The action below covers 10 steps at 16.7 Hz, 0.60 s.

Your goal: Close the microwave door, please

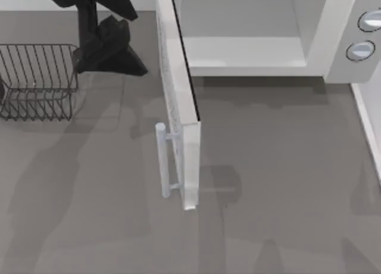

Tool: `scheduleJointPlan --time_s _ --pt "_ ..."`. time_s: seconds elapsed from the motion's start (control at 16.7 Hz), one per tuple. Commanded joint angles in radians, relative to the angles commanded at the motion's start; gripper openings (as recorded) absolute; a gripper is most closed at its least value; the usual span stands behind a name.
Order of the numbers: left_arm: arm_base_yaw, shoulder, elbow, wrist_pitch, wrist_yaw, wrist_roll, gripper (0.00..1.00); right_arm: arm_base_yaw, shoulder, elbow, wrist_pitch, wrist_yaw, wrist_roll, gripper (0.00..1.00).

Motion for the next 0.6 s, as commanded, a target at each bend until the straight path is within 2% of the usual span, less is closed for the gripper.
scheduleJointPlan --time_s 0.3,0.6 --pt "-0.012 -0.005 -0.043 0.043 -0.004 -0.013 1.00 0.000 0.000 0.000 0.000 0.000 0.000 1.00" --pt "-0.068 -0.010 -0.232 0.259 -0.021 -0.072 1.00 0.000 0.000 0.000 0.000 0.000 0.000 1.00"
